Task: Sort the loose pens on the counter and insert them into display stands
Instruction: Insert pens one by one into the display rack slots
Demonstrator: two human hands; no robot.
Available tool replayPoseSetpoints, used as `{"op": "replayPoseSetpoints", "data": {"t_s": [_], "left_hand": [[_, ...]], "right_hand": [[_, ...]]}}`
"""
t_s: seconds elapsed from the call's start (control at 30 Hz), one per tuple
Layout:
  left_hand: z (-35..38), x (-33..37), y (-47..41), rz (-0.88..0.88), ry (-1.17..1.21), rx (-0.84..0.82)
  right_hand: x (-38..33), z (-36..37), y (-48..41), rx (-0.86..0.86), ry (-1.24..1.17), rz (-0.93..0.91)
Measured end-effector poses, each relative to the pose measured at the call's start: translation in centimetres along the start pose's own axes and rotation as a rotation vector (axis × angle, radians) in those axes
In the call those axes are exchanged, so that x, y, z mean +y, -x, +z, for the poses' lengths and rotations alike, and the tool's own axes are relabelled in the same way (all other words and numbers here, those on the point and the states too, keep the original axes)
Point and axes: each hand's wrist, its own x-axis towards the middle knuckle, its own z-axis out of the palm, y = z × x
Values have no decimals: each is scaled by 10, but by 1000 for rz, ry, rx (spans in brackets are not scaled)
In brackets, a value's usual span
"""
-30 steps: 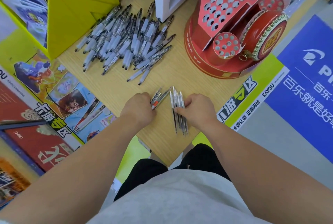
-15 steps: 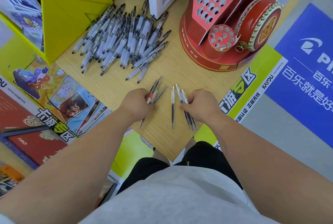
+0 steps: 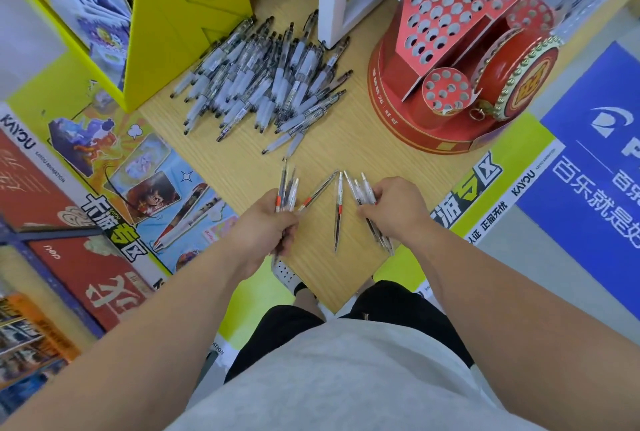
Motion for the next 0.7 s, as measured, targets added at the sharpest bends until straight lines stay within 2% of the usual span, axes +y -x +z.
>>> {"op": "replayPoseSetpoints", "data": {"t_s": [0.37,0.43,0.57,0.7], "left_hand": [[15,3,7,28,215,69],[20,6,8,11,280,49],[35,17,8,21,381,25],[54,29,11,72,543,-85]], "right_hand": [[3,-11,-4,-34,46,-87],[-1,-16,-3,-66,-51,-74],[-25,-33,14,-156,-545,-69],[-52,-43,32,-190,-569,-174]]}}
